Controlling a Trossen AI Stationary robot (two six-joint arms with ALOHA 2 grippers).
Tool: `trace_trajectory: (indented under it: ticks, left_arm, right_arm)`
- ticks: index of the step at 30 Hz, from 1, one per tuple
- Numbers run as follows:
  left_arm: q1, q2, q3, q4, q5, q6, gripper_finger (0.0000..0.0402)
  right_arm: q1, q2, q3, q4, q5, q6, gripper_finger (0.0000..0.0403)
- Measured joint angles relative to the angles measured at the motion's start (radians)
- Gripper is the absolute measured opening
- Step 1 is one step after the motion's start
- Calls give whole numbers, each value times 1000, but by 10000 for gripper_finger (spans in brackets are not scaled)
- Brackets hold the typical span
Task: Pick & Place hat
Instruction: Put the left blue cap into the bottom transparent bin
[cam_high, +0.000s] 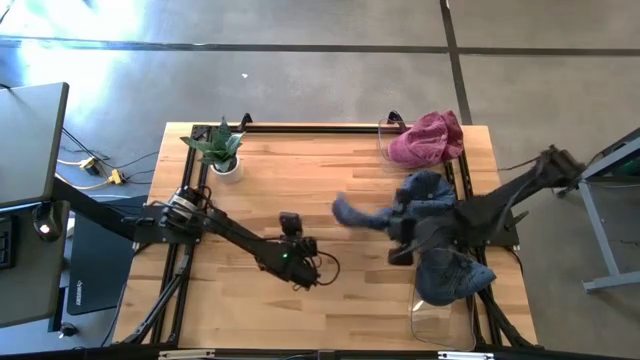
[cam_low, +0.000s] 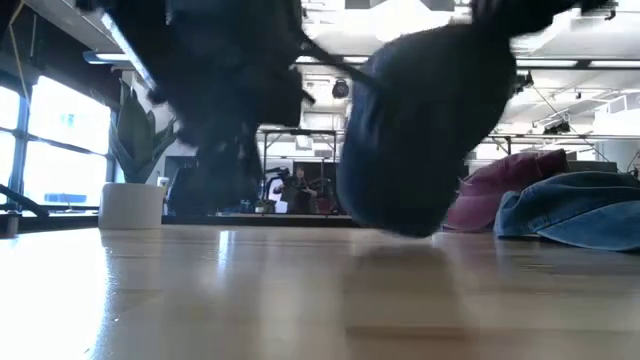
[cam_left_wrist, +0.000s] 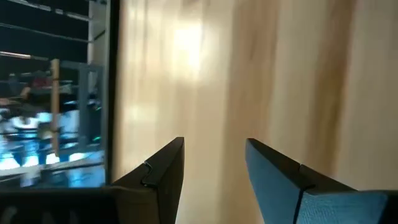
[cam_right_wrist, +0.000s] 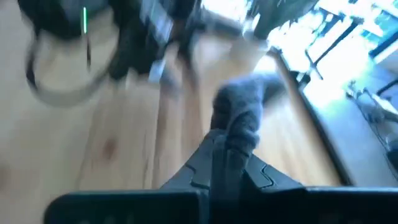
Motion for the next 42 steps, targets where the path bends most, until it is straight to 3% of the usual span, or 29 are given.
trace_trajectory:
  ticks: [5,10,14,19,30,42]
  left_arm:
    - [0,1,-46,242,-2,52,165]
    - [0,2,-44,442,2,174,165]
    - [0,2,-44,494,35,240,165]
    - [0,2,-44,493,70,244,165]
    - [0,2,-45,501,74,244,165]
    - [1,2,-45,512,107,244,165]
  right_arm:
    - [15,-152,171,-158,-107,59,18]
    - [58,-181,396,-435,-255,226,22]
    - [124,-170,535,-593,-467,426,16]
    - [264,-169,586,-652,-549,648,23]
    - [566,-56,532,-664,-440,931,19]
    - [810,49,518,-842,-257,1315,16]
